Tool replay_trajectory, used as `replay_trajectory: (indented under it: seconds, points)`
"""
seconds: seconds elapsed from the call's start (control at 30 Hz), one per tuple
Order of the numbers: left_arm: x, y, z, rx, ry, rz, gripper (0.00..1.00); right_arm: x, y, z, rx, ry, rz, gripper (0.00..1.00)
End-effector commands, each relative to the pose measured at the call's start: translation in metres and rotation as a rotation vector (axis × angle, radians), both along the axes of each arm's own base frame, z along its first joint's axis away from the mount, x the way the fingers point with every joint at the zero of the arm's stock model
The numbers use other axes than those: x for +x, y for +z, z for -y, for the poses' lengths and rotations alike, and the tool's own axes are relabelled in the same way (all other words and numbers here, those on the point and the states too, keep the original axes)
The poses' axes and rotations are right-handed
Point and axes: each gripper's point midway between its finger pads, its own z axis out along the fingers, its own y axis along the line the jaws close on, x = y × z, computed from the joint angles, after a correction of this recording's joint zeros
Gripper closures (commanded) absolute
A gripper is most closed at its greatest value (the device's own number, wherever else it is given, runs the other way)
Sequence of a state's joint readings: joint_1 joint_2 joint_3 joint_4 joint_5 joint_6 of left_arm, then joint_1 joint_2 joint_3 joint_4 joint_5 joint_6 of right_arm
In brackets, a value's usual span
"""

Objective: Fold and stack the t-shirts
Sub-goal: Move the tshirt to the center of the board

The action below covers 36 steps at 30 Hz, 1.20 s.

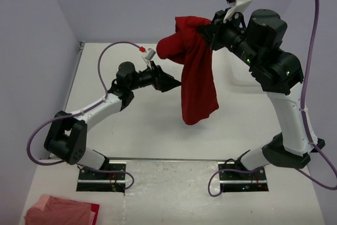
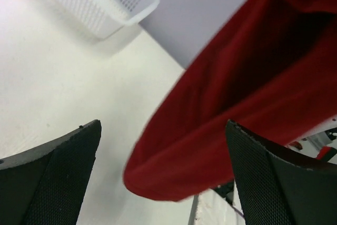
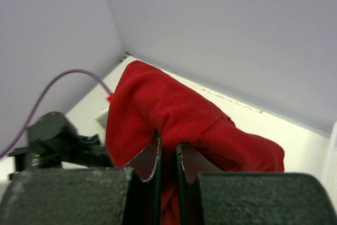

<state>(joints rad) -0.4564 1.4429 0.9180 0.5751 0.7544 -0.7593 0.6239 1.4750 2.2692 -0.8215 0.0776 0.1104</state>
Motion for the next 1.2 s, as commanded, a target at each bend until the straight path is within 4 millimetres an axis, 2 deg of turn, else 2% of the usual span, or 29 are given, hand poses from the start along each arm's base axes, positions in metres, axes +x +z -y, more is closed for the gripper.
replay_trajectory:
  seconds: [0.0,0.03,0.07,0.1,0.13,0.17,0.2,0.27,0.3,0.37,0.4,0.5,0.53,0.57,0.63,0.67,0.77,0.8,0.9,1.03,1.07,1.1,1.17]
  points:
    - [0.006,-0.037,0.016,0.098,0.023,0.033,0.0,-0.02,0.026,-0.011,0.061,0.075,0.05,1.0]
    - [0.0,-0.036,0.027,0.09,-0.011,0.049,0.0,-0.024,0.026,-0.014,0.061,0.088,0.049,1.0]
    - [-0.002,-0.049,0.036,0.099,-0.041,0.029,0.0,-0.025,0.027,-0.015,0.065,0.093,0.05,1.0]
    - [-0.006,-0.053,0.043,0.089,-0.066,0.01,0.0,-0.026,0.028,-0.015,0.066,0.093,0.051,1.0]
    - [-0.018,-0.047,0.055,0.055,-0.123,0.039,0.0,-0.027,0.028,-0.015,0.066,0.09,0.051,1.0]
    - [-0.02,-0.055,0.06,0.049,-0.144,0.017,0.03,-0.029,0.03,-0.013,0.07,0.087,0.056,1.0]
    - [-0.025,-0.056,0.064,0.029,-0.16,-0.013,0.15,-0.028,0.03,-0.011,0.066,0.08,0.053,1.0]
    - [-0.034,-0.054,0.068,0.0,-0.202,-0.006,0.31,-0.03,0.033,-0.006,0.066,0.063,0.063,1.0]
    - [-0.037,-0.051,0.067,-0.013,-0.211,-0.019,0.48,-0.031,0.033,-0.004,0.063,0.057,0.066,1.0]
    - [-0.044,-0.043,0.064,-0.033,-0.229,0.0,0.57,-0.028,0.032,0.003,0.047,0.02,0.076,1.0]
    - [-0.045,-0.041,0.063,-0.026,-0.229,0.01,0.52,-0.027,0.033,0.005,0.043,0.008,0.081,1.0]
    - [-0.053,-0.035,0.057,-0.003,-0.23,0.007,0.17,-0.021,0.028,0.01,0.015,-0.026,0.076,1.0]
    - [-0.054,-0.032,0.054,-0.003,-0.22,0.013,0.14,-0.02,0.027,0.011,0.009,-0.036,0.076,1.0]
    - [-0.054,-0.018,0.049,-0.018,-0.19,0.038,0.1,-0.018,0.026,0.015,0.002,-0.059,0.077,1.0]
    - [-0.055,-0.018,0.045,0.005,-0.154,0.02,0.01,-0.015,0.023,0.016,-0.011,-0.073,0.07,1.0]
    - [-0.058,-0.009,0.041,-0.007,-0.147,0.04,0.0,-0.015,0.023,0.016,-0.013,-0.074,0.072,1.0]
    - [-0.069,0.002,0.037,-0.052,-0.167,0.055,0.0,-0.015,0.023,0.016,-0.012,-0.073,0.071,1.0]
    - [-0.073,-0.001,0.036,-0.052,-0.177,0.03,0.0,-0.016,0.024,0.016,-0.007,-0.071,0.072,1.0]
    - [-0.083,0.007,0.036,-0.125,-0.223,0.05,0.0,-0.018,0.026,0.017,0.001,-0.069,0.072,1.0]
    - [-0.084,-0.003,0.048,-0.146,-0.272,0.024,0.0,-0.026,0.03,0.017,0.024,-0.046,0.07,1.0]
    - [-0.086,-0.003,0.051,-0.157,-0.293,0.009,0.0,-0.026,0.031,0.017,0.026,-0.043,0.071,1.0]
    - [-0.091,0.008,0.055,-0.188,-0.323,0.053,0.0,-0.027,0.031,0.017,0.027,-0.041,0.072,1.0]
    - [-0.092,0.004,0.062,-0.197,-0.357,0.036,0.0,-0.03,0.033,0.019,0.03,-0.041,0.07,1.0]
